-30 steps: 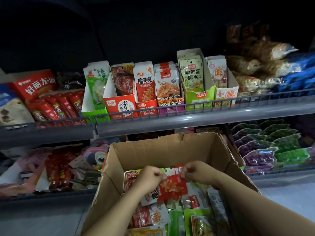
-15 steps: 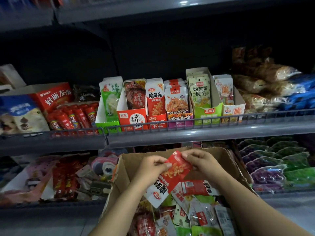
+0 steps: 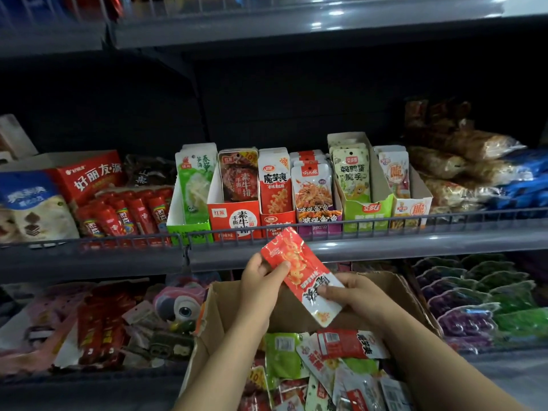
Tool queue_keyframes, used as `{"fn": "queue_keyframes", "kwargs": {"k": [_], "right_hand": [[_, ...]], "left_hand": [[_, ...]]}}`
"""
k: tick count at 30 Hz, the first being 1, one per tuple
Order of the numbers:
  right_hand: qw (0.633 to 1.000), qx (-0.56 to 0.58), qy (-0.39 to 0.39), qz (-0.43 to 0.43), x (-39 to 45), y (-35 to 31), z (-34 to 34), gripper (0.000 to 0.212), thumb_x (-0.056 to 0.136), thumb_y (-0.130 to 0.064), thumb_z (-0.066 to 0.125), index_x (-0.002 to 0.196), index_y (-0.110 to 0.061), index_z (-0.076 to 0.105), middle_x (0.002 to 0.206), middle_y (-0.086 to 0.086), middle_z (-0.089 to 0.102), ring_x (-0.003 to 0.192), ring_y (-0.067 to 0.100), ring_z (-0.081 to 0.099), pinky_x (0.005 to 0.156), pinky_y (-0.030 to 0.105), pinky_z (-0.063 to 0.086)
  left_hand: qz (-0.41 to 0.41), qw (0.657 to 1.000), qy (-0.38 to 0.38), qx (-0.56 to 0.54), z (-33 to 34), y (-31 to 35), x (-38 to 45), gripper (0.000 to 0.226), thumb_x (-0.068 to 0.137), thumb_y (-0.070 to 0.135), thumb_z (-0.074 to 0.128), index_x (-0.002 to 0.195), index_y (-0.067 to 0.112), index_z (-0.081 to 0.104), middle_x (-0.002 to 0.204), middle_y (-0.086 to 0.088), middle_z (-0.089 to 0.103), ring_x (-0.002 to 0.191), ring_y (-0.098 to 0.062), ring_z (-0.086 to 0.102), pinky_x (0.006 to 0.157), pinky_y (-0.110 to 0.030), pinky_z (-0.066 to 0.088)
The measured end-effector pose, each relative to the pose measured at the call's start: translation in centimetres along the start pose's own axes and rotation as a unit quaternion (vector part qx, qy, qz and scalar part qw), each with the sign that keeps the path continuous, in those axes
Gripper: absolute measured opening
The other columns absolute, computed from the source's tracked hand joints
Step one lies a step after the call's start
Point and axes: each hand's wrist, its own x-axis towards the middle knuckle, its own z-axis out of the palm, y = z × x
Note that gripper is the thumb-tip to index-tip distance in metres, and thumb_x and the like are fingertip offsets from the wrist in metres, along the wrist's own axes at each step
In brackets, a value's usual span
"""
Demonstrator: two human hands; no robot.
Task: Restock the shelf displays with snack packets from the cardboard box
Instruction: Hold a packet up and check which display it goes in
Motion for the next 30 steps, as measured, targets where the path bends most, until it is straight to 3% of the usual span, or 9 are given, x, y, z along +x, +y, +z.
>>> {"fn": "queue_keyframes", "kwargs": {"k": [3,7,9,12,15,20,23,26,30], "right_hand": [[0.998,0.0,0.053,-0.02,0.0,-0.9,-0.4,0.022,0.081,-0.015,0.071,0.098,-0.002,0.066,0.09,0.014,0.073,0.077,0.025,0.069,0.078,0.037,0.054],[0.988,0.046,0.146,-0.033,0.2,-1.7,-0.9,0.033,0.075,-0.021,0.077,0.102,-0.006,0.066,0.091,0.015,0.073,0.085,0.034,0.07,0.087,0.05,0.054],[0.978,0.093,0.178,-0.05,0.1,-2.3,-0.8,0.032,0.077,-0.022,0.074,0.104,-0.006,0.065,0.092,0.015,0.073,0.086,0.033,0.07,0.086,0.047,0.054],[0.964,0.195,0.161,-0.08,-0.3,-3.5,-0.1,0.022,0.087,-0.016,0.061,0.105,-0.002,0.062,0.093,0.014,0.071,0.088,0.024,0.068,0.084,0.033,0.053],[0.967,0.209,0.119,-0.086,-0.3,-4.9,0.6,0.019,0.087,-0.017,0.059,0.101,-0.003,0.061,0.099,0.013,0.071,0.094,0.022,0.068,0.085,0.03,0.052],[0.981,0.133,0.125,-0.073,1.6,-7.2,1.4,0.013,0.085,-0.014,0.065,0.095,-0.006,0.062,0.078,0.007,0.073,0.064,0.011,0.068,0.053,0.018,0.05],[0.986,0.085,0.127,-0.07,2.8,-8.6,1.6,0.011,0.085,-0.012,0.067,0.091,-0.006,0.062,0.075,0.006,0.072,0.061,0.011,0.066,0.047,0.015,0.045],[0.984,0.059,0.145,-0.09,3.8,-9.9,1.8,0.007,0.084,-0.01,0.067,0.088,-0.006,0.062,0.077,0.008,0.072,0.061,0.015,0.065,0.055,0.02,0.047],[0.967,-0.016,0.211,-0.14,5.0,-12.5,1.3,0.005,0.086,-0.017,0.066,0.084,-0.013,0.064,0.076,0.0,0.068,0.061,0.012,0.056,0.058,0.022,0.043]], "left_hand": [[-0.009,1.0,-0.006,-0.011,-0.4,0.6,0.4,0.006,0.086,0.023,0.068,0.088,0.023,0.063,0.091,0.003,0.072,0.088,-0.014,0.068,0.082,-0.033,0.054],[-0.037,0.998,-0.033,-0.035,-0.9,1.0,0.6,0.009,0.085,0.023,0.068,0.091,0.022,0.062,0.093,0.0,0.071,0.087,-0.017,0.069,0.07,-0.027,0.057],[-0.062,0.995,-0.041,-0.07,-1.1,1.3,0.9,0.013,0.084,0.02,0.069,0.095,0.019,0.062,0.096,-0.004,0.072,0.086,-0.02,0.07,0.067,-0.026,0.056],[-0.083,0.981,-0.065,-0.16,-1.2,1.7,1.3,0.02,0.084,0.013,0.067,0.104,0.012,0.062,0.098,-0.007,0.073,0.086,-0.023,0.071,0.071,-0.029,0.056],[-0.087,0.968,-0.077,-0.224,-1.2,2.1,1.4,0.022,0.084,0.009,0.065,0.106,0.009,0.061,0.095,-0.007,0.073,0.085,-0.022,0.071,0.072,-0.03,0.056],[-0.068,0.96,-0.074,-0.26,-0.8,2.0,1.9,0.023,0.084,0.009,0.065,0.106,0.011,0.062,0.096,-0.005,0.074,0.087,-0.022,0.071,0.075,-0.032,0.056],[-0.043,0.962,-0.061,-0.262,-0.9,2.0,2.4,0.024,0.083,0.011,0.066,0.106,0.012,0.062,0.1,-0.005,0.072,0.09,-0.02,0.07,0.081,-0.034,0.055],[0.028,0.989,-0.02,-0.143,-1.2,1.7,3.1,0.014,0.086,0.019,0.066,0.099,0.021,0.062,0.1,0.002,0.071,0.094,-0.014,0.068,0.086,-0.034,0.054],[0.155,0.986,0.035,0.048,-1.8,0.7,4.0,0.017,0.092,0.019,0.057,0.106,0.028,0.054,0.113,0.005,0.059,0.1,-0.003,0.058,0.083,-0.015,0.047]]}}
